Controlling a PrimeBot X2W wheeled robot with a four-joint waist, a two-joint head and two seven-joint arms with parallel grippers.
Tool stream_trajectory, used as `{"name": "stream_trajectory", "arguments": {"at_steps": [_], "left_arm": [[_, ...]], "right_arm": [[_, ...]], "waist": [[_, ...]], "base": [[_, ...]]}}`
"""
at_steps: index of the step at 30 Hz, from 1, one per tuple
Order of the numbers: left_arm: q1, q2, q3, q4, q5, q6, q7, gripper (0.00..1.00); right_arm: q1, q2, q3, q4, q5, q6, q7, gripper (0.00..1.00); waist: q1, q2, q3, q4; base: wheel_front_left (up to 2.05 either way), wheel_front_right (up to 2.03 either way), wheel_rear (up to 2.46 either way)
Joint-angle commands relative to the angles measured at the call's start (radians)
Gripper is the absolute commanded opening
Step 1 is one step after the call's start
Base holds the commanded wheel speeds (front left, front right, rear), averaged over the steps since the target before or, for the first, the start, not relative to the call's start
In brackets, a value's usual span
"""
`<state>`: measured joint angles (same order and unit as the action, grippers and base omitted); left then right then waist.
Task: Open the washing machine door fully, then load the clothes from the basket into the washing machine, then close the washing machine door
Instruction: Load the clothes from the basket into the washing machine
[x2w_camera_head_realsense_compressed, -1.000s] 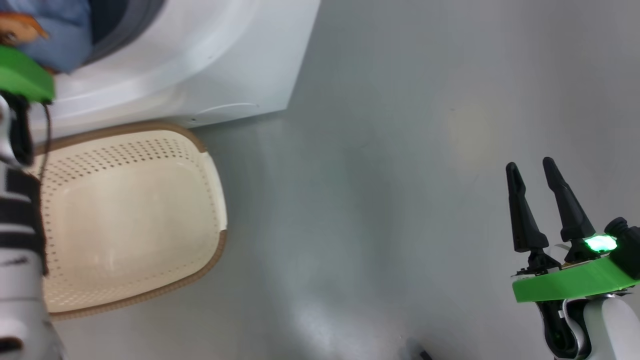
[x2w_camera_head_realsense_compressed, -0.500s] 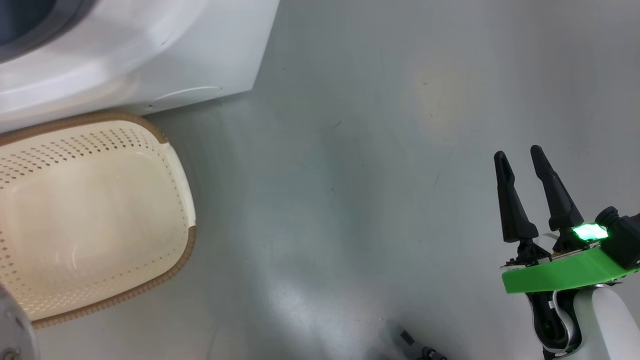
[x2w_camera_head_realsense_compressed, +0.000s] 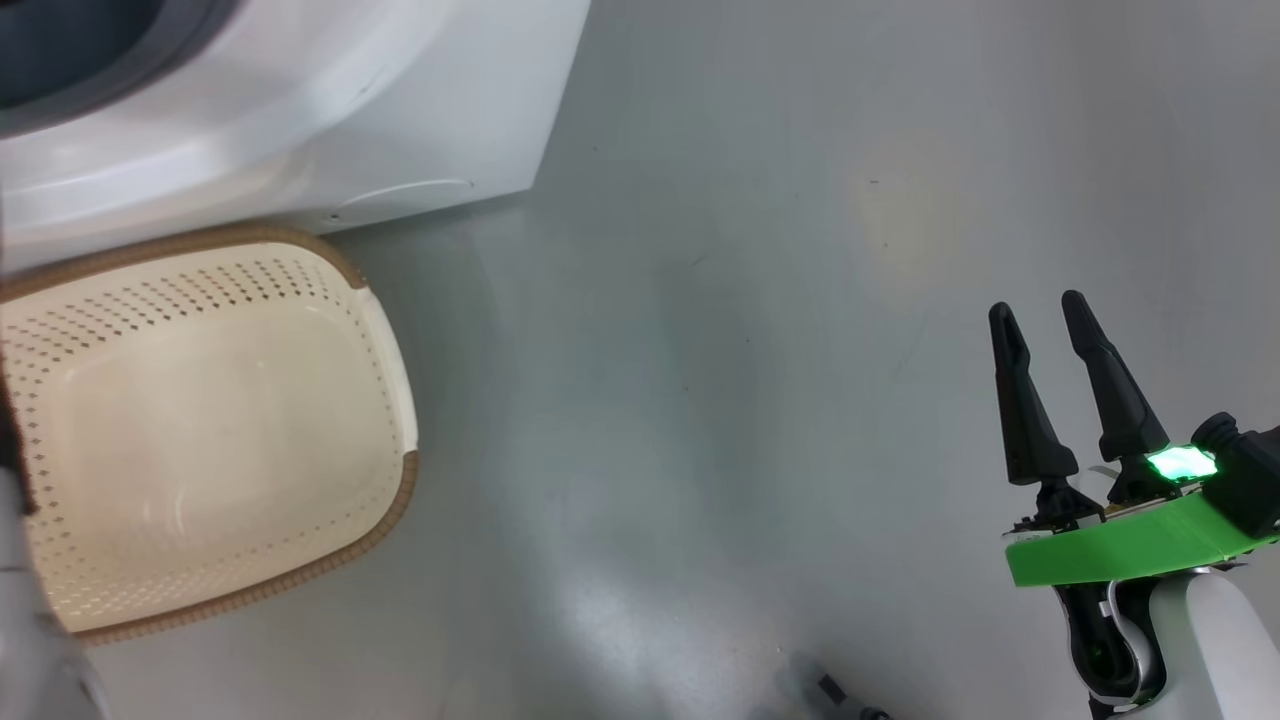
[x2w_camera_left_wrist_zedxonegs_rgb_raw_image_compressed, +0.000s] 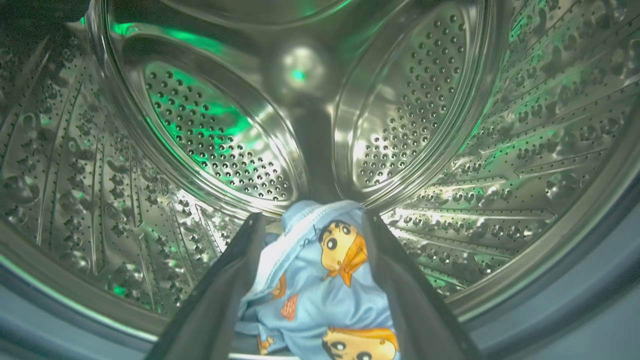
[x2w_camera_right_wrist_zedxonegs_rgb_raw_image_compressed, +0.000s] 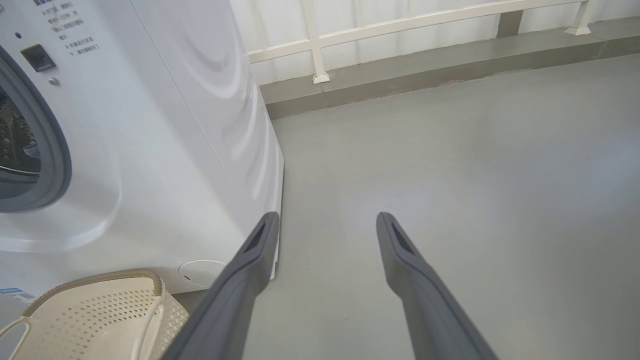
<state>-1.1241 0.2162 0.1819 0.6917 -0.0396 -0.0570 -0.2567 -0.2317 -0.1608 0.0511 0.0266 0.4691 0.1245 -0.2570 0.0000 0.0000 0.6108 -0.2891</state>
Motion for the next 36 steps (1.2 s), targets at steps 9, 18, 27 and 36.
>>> {"name": "stream_trajectory", "arguments": {"at_steps": [9, 18, 27, 36], "left_arm": [[0.142, -0.028, 0.036, -0.038, -0.025, 0.003, -0.005, 1.0], [0.276, -0.103, 0.045, -0.128, -0.023, -0.014, -0.005, 1.0], [0.445, -0.149, 0.049, -0.205, -0.024, -0.021, -0.005, 1.0], [0.634, -0.164, 0.019, -0.273, -0.027, -0.022, -0.005, 1.0]], "right_arm": [[0.025, -0.044, 0.014, -0.024, -0.007, 0.006, -0.005, 1.0], [0.06, -0.082, -0.013, -0.025, -0.016, 0.006, -0.005, 1.0], [0.103, -0.108, -0.02, -0.014, -0.021, 0.006, -0.005, 1.0], [0.155, -0.128, -0.021, 0.003, -0.026, 0.006, -0.005, 1.0]], "waist": [[0.0, 0.0, -0.048, 0.047], [0.0, 0.0, -0.094, 0.12], [0.0, 0.0, -0.166, 0.177], [0.0, 0.0, -0.26, 0.213]], "base": [[0.0, 0.0, 0.0], [0.0, 0.0, 0.0], [0.0, 0.0, 0.0], [0.0, 0.0, 0.0]]}}
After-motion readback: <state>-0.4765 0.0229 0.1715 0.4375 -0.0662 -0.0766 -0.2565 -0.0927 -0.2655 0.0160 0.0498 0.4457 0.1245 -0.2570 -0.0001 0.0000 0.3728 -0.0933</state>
